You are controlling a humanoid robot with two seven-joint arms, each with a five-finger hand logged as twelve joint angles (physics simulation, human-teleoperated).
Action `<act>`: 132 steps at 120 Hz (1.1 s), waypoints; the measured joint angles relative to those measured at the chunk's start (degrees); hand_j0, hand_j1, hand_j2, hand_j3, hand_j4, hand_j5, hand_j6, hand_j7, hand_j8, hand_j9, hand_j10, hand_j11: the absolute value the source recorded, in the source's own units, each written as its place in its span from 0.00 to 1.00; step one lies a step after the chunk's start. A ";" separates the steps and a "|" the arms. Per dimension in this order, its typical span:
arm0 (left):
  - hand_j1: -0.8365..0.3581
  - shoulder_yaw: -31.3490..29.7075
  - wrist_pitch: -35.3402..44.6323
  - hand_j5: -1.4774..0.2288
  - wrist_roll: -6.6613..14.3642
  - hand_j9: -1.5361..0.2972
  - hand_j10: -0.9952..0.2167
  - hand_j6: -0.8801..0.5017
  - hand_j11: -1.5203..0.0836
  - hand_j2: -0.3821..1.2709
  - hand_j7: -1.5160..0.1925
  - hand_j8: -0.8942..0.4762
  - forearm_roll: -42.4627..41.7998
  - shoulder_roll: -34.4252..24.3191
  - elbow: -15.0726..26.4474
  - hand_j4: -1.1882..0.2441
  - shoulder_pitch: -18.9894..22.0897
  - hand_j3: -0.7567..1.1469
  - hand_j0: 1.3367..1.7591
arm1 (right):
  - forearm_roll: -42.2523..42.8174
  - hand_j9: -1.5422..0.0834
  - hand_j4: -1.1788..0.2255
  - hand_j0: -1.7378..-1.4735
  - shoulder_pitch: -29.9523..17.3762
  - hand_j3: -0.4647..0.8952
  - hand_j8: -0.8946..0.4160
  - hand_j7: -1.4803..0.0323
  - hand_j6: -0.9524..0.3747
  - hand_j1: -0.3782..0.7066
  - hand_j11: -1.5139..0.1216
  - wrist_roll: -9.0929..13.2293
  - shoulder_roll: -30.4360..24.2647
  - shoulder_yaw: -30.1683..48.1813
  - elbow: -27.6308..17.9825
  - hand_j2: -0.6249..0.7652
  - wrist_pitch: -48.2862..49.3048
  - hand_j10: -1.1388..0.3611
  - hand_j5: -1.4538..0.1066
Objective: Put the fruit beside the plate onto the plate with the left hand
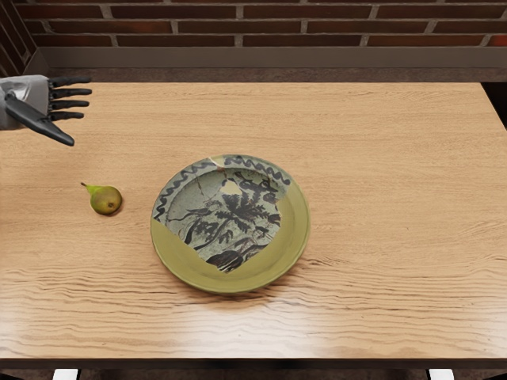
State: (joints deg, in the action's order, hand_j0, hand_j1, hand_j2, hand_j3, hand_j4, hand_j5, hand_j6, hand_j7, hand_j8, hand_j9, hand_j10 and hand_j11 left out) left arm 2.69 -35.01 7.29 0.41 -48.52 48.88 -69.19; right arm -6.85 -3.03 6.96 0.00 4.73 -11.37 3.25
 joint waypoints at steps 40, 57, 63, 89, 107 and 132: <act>0.99 0.92 0.00 0.87 0.54 0.84 0.82 0.64 0.95 0.23 0.89 0.65 7.95 -1.14 1.03 0.83 -4.58 0.40 0.76 | 0.08 0.93 0.82 0.30 -0.51 0.34 0.66 0.96 0.70 0.05 0.91 0.20 0.00 -0.50 0.01 0.45 -0.01 0.74 0.91; 0.99 1.55 0.00 0.87 0.76 0.84 0.82 0.64 0.95 0.23 0.89 0.65 18.52 -0.14 1.10 0.83 -10.66 0.40 0.76 | 0.08 0.93 0.82 0.30 -0.56 0.34 0.66 0.96 0.70 0.05 0.91 0.23 0.00 -0.56 0.02 0.45 -0.01 0.74 0.91; 0.99 1.63 0.00 0.87 0.81 0.84 0.82 0.64 0.95 0.23 0.89 0.65 22.27 0.14 1.12 0.83 -12.06 0.40 0.76 | 0.08 0.93 0.82 0.30 -0.57 0.34 0.66 0.96 0.70 0.05 0.91 0.24 0.00 -0.56 0.01 0.45 -0.01 0.74 0.91; 0.99 1.74 0.00 0.87 0.92 0.84 0.82 0.63 0.95 0.23 0.89 0.65 32.25 0.39 1.70 0.83 -12.84 0.40 0.76 | 0.08 0.93 0.82 0.30 -0.58 0.34 0.66 0.96 0.70 0.05 0.91 0.24 0.00 -0.57 0.00 0.45 0.00 0.74 0.91; 0.99 1.32 0.00 0.87 0.84 0.84 0.82 0.63 0.95 0.23 0.89 0.65 36.61 -4.25 11.98 0.83 -11.61 0.40 0.76 | 0.08 0.93 0.82 0.30 -0.58 0.34 0.66 0.96 0.70 0.05 0.91 0.24 0.00 -0.58 0.01 0.45 0.00 0.74 0.91; 0.99 0.91 0.00 0.87 0.50 0.84 0.82 0.63 0.95 0.23 0.89 0.65 44.04 -5.62 24.10 0.83 -9.71 0.40 0.76 | 0.08 0.93 0.82 0.30 -0.58 0.34 0.66 0.96 0.70 0.05 0.91 0.25 0.00 -0.58 -0.01 0.45 0.00 0.74 0.91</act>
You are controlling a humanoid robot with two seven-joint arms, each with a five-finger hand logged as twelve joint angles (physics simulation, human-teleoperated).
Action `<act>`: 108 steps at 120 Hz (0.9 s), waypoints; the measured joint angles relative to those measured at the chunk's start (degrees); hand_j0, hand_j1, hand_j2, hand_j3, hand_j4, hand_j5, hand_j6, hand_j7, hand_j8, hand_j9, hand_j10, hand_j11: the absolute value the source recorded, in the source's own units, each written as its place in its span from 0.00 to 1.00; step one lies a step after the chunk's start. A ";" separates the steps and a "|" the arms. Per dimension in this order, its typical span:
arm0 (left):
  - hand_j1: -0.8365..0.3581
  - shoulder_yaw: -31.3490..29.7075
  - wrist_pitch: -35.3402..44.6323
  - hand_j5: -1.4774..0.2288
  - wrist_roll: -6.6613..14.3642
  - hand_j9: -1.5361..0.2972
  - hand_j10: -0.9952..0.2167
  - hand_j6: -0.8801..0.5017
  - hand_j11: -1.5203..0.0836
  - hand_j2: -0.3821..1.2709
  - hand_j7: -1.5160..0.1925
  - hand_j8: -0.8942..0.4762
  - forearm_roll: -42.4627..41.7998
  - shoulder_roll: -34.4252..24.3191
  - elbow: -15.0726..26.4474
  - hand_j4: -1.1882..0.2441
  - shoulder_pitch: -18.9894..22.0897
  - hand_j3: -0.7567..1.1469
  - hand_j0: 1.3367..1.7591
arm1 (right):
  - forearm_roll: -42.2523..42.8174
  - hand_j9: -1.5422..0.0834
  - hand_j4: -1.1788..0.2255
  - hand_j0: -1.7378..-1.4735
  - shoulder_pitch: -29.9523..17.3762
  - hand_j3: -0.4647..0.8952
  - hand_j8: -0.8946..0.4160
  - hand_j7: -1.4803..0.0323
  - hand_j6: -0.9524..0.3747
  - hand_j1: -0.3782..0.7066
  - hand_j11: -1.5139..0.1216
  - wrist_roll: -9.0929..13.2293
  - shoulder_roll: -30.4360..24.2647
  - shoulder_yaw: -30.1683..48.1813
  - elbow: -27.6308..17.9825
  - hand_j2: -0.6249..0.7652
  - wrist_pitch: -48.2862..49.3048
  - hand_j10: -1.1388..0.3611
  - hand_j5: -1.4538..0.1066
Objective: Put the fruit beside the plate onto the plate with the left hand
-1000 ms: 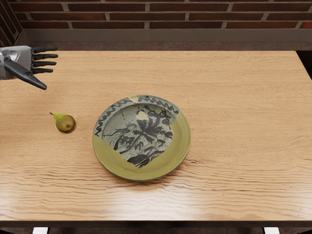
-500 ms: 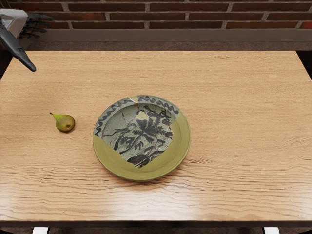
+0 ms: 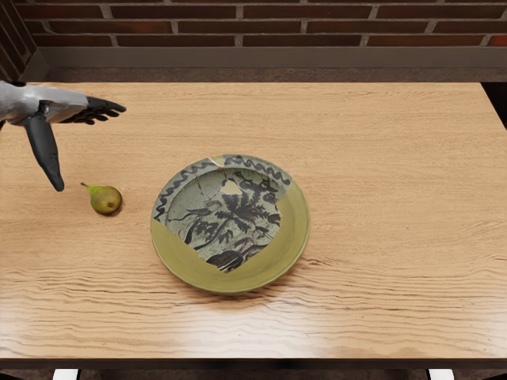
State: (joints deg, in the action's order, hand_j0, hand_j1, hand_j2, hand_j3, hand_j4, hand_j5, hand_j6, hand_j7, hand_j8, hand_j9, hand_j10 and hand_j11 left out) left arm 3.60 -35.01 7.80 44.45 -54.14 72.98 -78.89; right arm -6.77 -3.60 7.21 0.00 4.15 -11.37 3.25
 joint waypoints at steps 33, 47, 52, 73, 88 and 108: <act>0.99 -2.64 0.00 0.87 -1.37 0.84 0.82 0.63 0.95 0.23 0.89 0.65 14.30 1.95 6.50 0.83 0.24 0.40 0.76 | 0.00 0.93 0.82 0.30 0.00 0.34 0.66 0.96 0.70 0.05 0.91 0.01 0.00 -0.02 -0.01 0.45 0.00 0.74 0.91; 0.99 -5.27 0.01 0.87 -2.45 0.84 0.82 0.63 0.95 0.23 0.89 0.65 19.29 2.49 6.98 0.83 0.30 0.40 0.76 | 0.00 0.93 0.82 0.30 0.00 0.34 0.66 0.96 0.70 0.05 0.91 0.02 0.00 0.00 0.01 0.45 0.00 0.74 0.91; 0.99 -5.90 0.01 0.87 -3.08 0.84 0.82 0.63 0.95 0.23 0.89 0.65 21.06 2.59 7.05 0.83 0.36 0.40 0.76 | 0.00 0.93 0.82 0.30 0.00 0.34 0.66 0.96 0.70 0.05 0.91 0.01 0.00 0.00 0.01 0.45 0.00 0.74 0.91; 0.99 -7.51 0.86 0.87 -4.21 0.84 0.82 0.63 0.95 0.23 0.89 0.65 24.97 3.87 6.91 0.83 0.41 0.40 0.76 | 0.00 0.93 0.82 0.30 0.00 0.34 0.66 0.96 0.70 0.05 0.91 0.01 0.00 0.02 0.00 0.45 0.00 0.74 0.91; 0.99 -7.86 3.80 0.87 -4.44 0.84 0.82 0.63 0.95 0.23 0.89 0.65 25.59 4.71 6.32 0.83 0.97 0.40 0.76 | 0.00 0.93 0.82 0.30 0.00 0.34 0.66 0.96 0.70 0.05 0.91 0.01 0.00 0.02 0.00 0.45 0.00 0.74 0.91; 0.99 -8.40 5.81 0.87 -4.51 0.84 0.82 0.63 0.95 0.23 0.89 0.65 25.74 8.88 2.55 0.83 1.14 0.40 0.76 | 0.00 0.93 0.82 0.30 0.00 0.34 0.66 0.96 0.70 0.05 0.91 0.01 0.00 0.00 0.02 0.45 0.00 0.74 0.91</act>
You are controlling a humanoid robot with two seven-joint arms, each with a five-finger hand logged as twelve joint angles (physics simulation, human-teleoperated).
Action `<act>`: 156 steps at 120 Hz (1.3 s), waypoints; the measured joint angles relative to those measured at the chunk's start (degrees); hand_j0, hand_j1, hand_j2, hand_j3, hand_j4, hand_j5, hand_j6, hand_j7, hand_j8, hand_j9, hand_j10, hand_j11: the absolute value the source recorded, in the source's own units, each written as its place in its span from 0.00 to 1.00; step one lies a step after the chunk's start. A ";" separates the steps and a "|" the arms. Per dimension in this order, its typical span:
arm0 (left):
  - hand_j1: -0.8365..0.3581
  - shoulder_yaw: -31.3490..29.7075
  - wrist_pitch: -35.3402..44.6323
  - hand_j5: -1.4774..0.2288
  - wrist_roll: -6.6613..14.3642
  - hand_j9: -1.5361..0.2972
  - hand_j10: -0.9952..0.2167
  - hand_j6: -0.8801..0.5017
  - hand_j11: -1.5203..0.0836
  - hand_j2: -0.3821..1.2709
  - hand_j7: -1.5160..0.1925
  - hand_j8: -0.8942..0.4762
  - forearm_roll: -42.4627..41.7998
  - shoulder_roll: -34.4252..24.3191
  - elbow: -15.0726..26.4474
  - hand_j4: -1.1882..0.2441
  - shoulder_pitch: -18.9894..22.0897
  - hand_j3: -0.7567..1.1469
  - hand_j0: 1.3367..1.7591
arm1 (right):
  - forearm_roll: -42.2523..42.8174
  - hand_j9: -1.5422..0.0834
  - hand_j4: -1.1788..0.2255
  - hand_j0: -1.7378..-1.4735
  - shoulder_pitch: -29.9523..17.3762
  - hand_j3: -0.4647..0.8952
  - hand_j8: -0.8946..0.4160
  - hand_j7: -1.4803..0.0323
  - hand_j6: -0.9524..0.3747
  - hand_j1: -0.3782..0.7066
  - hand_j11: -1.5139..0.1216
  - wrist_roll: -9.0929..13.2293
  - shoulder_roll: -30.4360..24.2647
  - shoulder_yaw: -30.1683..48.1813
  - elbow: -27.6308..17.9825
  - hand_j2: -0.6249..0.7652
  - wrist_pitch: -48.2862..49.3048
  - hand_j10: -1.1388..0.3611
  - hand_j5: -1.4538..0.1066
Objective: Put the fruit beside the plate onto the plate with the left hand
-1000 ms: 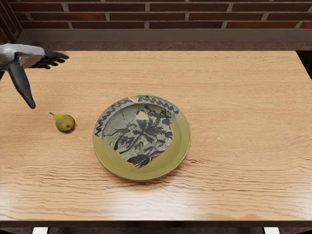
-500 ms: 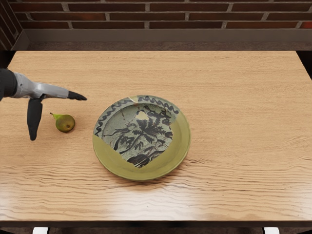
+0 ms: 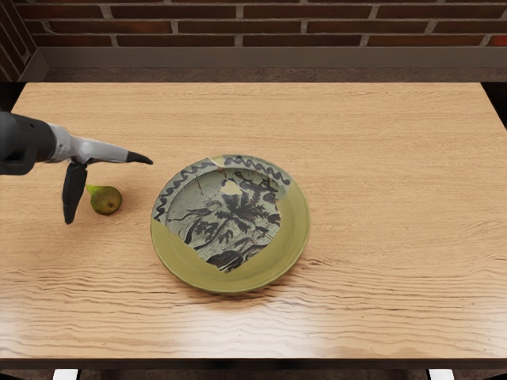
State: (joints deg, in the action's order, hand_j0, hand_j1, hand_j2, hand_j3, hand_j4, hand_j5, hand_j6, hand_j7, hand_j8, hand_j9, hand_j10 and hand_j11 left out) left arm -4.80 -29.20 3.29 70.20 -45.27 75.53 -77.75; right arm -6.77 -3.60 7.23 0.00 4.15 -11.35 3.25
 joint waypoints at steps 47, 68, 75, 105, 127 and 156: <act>0.99 -7.25 6.66 0.87 0.01 0.84 0.82 0.63 0.95 0.23 0.89 0.65 2.04 2.11 -4.50 0.83 0.06 0.40 0.76 | 0.00 0.93 0.82 0.30 0.00 0.34 0.66 0.96 0.70 0.05 0.91 0.00 0.00 0.02 -0.01 0.45 0.00 0.74 0.91; 0.99 -9.31 9.04 0.86 -0.02 0.84 0.82 0.63 0.95 0.23 0.88 0.65 2.49 2.90 -4.98 0.82 0.38 0.40 0.76 | 0.00 0.93 0.82 0.30 0.00 0.34 0.66 0.96 0.70 0.05 0.91 0.01 0.00 0.00 -0.01 0.45 0.00 0.74 0.91; 0.98 -9.56 9.77 0.86 -0.03 0.83 0.81 0.63 0.94 0.23 0.88 0.64 2.56 3.31 -5.04 0.82 0.80 0.40 0.76 | 0.00 0.93 0.82 0.30 0.00 0.34 0.66 0.96 0.70 0.05 0.91 0.02 0.00 0.01 -0.02 0.45 0.00 0.74 0.91; 0.93 -10.31 11.89 0.82 -0.03 0.79 0.77 0.59 0.90 0.24 0.84 0.60 3.68 6.10 -5.92 0.78 2.28 0.40 0.76 | 0.00 0.93 0.82 0.30 0.00 0.34 0.66 0.96 0.70 0.05 0.91 0.02 0.00 -0.01 0.00 0.45 0.00 0.74 0.91; 0.89 -10.39 13.81 0.79 -0.04 0.77 0.74 0.56 0.87 0.24 0.81 0.58 4.70 6.86 -7.17 0.76 2.78 0.40 0.76 | 0.00 0.93 0.82 0.30 0.00 0.34 0.66 0.96 0.70 0.05 0.91 -0.01 0.00 0.02 -0.02 0.45 -0.01 0.74 0.91; 0.88 -10.01 16.17 0.78 -0.21 0.76 0.72 0.55 0.85 0.25 0.80 0.56 4.84 6.39 -7.35 0.75 3.11 0.40 0.76 | 0.00 0.93 0.82 0.30 0.00 0.34 0.66 0.96 0.70 0.05 0.91 0.01 0.00 0.01 -0.03 0.45 -0.01 0.74 0.91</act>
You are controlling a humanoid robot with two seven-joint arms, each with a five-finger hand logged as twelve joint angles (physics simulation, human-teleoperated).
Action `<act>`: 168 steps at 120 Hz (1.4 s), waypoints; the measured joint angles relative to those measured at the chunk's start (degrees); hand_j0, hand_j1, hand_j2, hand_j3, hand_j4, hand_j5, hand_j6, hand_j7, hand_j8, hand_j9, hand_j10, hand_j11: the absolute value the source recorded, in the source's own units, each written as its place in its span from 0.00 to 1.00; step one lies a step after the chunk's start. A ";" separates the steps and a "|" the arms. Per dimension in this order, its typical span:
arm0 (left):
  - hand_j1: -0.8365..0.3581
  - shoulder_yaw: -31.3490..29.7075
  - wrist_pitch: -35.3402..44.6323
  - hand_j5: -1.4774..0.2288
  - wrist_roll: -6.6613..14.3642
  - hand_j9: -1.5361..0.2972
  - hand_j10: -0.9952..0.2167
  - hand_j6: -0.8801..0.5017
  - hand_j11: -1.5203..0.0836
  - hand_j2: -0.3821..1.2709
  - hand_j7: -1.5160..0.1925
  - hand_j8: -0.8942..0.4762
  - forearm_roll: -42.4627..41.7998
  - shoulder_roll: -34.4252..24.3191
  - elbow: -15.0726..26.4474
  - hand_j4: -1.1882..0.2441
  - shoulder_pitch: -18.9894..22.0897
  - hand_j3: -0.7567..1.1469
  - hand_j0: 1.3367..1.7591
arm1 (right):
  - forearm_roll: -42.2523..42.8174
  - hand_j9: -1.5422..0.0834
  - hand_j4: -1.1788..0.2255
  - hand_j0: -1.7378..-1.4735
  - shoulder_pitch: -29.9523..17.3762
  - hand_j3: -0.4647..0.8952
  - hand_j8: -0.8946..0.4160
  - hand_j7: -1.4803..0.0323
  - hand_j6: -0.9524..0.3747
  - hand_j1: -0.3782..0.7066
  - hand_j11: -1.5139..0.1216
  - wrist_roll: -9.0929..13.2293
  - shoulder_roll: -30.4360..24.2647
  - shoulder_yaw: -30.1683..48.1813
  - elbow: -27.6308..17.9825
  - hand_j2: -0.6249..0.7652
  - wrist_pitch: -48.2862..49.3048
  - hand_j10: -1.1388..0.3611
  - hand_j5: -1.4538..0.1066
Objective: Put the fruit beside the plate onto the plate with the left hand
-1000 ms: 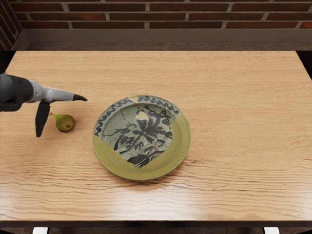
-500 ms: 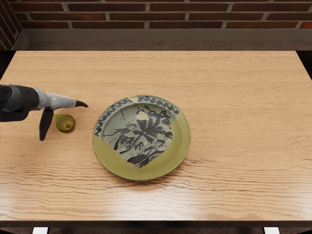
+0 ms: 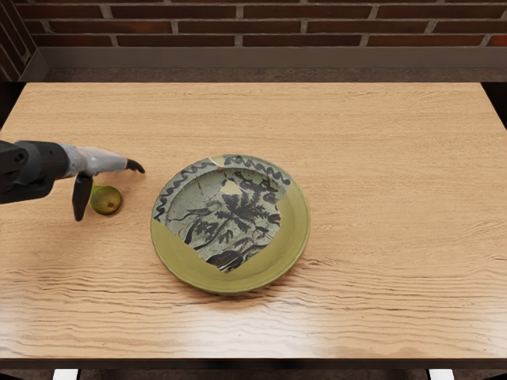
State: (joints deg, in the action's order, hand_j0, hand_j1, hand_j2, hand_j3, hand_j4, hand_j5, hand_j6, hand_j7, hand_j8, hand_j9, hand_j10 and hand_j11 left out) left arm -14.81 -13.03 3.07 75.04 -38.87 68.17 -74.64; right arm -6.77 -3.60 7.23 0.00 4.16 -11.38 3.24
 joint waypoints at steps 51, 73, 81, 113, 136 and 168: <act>0.84 4.46 0.44 0.75 -1.57 0.73 0.69 0.51 0.82 0.25 0.81 0.53 0.31 -1.45 0.56 0.71 4.19 0.40 0.76 | 0.00 0.93 0.82 0.30 0.00 0.34 0.66 0.96 0.70 0.05 0.91 -0.01 0.00 0.01 0.01 0.45 0.01 0.74 0.91; 0.81 5.50 1.76 0.73 -2.65 0.71 0.67 0.50 0.80 0.26 0.76 0.51 0.85 -2.56 1.04 0.69 4.76 0.40 0.76 | 0.00 0.93 0.82 0.30 0.00 0.34 0.66 0.96 0.70 0.05 0.91 0.00 0.00 0.00 0.02 0.45 0.01 0.74 0.91; 0.79 5.63 2.05 0.71 -3.04 0.69 0.65 0.48 0.78 0.26 0.74 0.50 1.17 -2.94 1.36 0.68 4.95 0.40 0.76 | 0.00 0.93 0.82 0.30 0.00 0.34 0.66 0.96 0.70 0.05 0.91 -0.01 0.00 -0.01 0.00 0.45 0.01 0.74 0.91; 0.75 6.24 4.01 0.68 -3.70 0.67 0.62 0.46 0.75 0.26 0.71 0.47 1.59 -3.86 2.18 0.66 6.86 0.40 0.76 | 0.00 0.93 0.82 0.30 0.00 0.34 0.66 0.96 0.70 0.05 0.91 0.01 0.00 0.01 0.00 0.45 0.01 0.74 0.91; 0.71 6.53 4.79 0.65 -4.25 0.64 0.58 0.43 0.72 0.27 0.67 0.44 1.59 -4.18 2.29 0.63 7.33 0.40 0.76 | 0.00 0.93 0.82 0.30 0.00 0.34 0.66 0.96 0.70 0.05 0.91 0.02 0.00 0.01 0.03 0.45 0.01 0.74 0.91; 0.69 6.82 6.01 0.63 -4.46 0.62 0.56 0.41 0.70 0.27 0.65 0.42 1.63 -5.21 2.11 0.61 8.22 0.40 0.76 | 0.00 0.93 0.82 0.30 0.00 0.34 0.66 0.96 0.70 0.05 0.91 0.00 0.00 -0.01 0.00 0.45 0.01 0.74 0.91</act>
State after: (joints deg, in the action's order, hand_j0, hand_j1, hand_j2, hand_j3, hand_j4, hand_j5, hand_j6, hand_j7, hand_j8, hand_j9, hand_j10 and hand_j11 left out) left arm -7.99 -7.02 -1.39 76.67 -44.08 70.29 -66.42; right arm -6.77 -3.60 7.23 0.00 4.15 -11.38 3.25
